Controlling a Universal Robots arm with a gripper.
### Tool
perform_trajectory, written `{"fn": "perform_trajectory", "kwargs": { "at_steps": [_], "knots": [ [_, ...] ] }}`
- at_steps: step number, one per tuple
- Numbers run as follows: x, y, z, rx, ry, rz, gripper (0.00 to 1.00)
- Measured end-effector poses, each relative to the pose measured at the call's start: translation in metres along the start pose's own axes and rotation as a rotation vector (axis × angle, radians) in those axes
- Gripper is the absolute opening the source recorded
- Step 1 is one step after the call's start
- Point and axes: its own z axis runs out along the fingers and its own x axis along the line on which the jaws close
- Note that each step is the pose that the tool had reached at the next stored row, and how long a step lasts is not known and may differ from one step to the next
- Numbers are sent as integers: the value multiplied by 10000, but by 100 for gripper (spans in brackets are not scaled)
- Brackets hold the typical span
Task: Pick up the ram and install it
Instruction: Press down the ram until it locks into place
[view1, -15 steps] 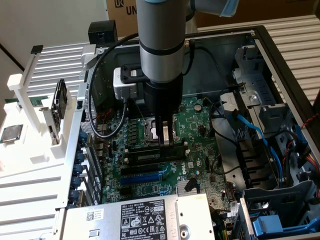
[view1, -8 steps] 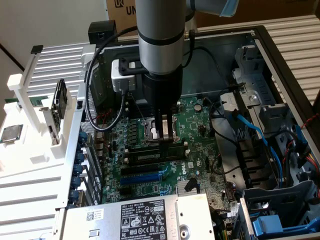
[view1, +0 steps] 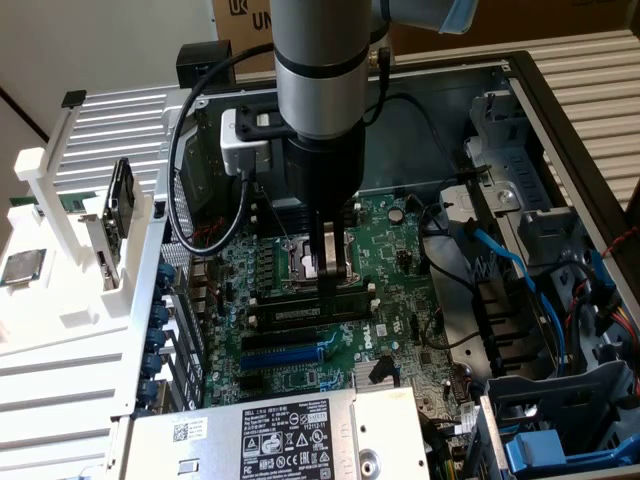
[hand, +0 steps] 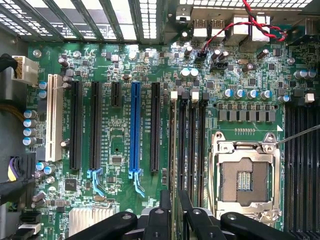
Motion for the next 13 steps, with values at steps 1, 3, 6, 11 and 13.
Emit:
{"fn": "perform_trajectory", "kwargs": {
  "at_steps": [1,3,6,11,13],
  "knots": [
    [0,0,0,0,0,0,21],
    [0,0,0,0,0,0,21],
    [0,0,0,0,0,0,21],
    [0,0,0,0,0,0,19],
    [0,0,0,1,-1,0,12]
  ]
}}
